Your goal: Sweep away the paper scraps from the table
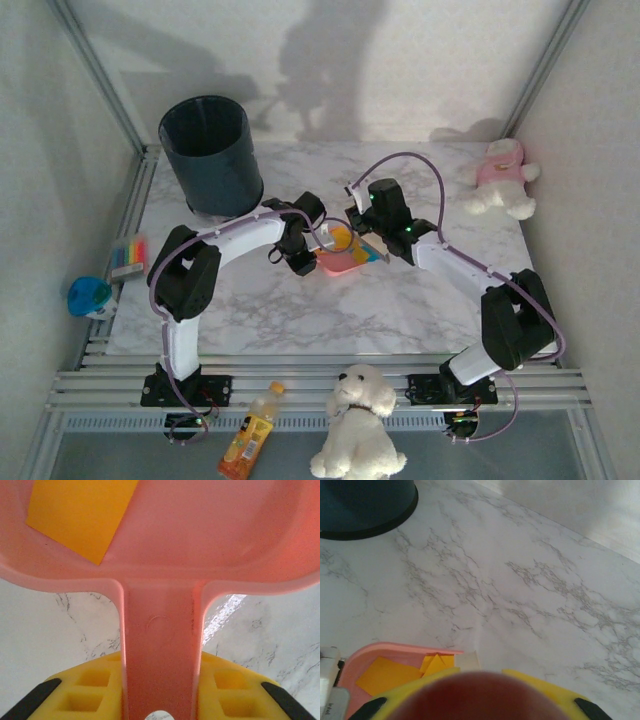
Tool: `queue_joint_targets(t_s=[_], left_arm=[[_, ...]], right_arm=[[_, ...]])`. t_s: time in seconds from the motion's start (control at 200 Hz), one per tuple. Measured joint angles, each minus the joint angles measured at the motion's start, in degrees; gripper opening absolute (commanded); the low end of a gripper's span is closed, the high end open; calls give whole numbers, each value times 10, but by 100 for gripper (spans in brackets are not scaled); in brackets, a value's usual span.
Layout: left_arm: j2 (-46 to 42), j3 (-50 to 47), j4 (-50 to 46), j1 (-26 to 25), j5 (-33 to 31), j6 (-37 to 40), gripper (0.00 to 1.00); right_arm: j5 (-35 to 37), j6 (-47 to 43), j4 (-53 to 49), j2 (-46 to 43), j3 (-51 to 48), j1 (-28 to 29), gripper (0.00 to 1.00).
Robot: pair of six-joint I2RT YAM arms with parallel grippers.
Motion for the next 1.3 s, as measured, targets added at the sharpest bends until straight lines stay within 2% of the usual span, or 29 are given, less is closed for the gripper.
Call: queue_joint_targets(t_s=[0.21,0.34,0.486,0.686,0.896,1.302], left_arm=[[-1,-11,2,-2,0,0,0],[-3,-21,2,-3,-3,0,0],[-9,-25,1,-7,-6,0,0],[-11,-25,0,-8,-6,0,0],[-11,-25,0,-8,-7,0,0],[-11,-25,0,-9,-7,0,0]], right_arm=[[10,12,0,-25,0,2,0],[51,28,-2,-31,0,3,0],[87,43,-24,-20,7,4,0],[92,51,-38,13,17,8,0],[70,51,-46,19,24,14,0],[-25,51,-34,11,12,14,0]])
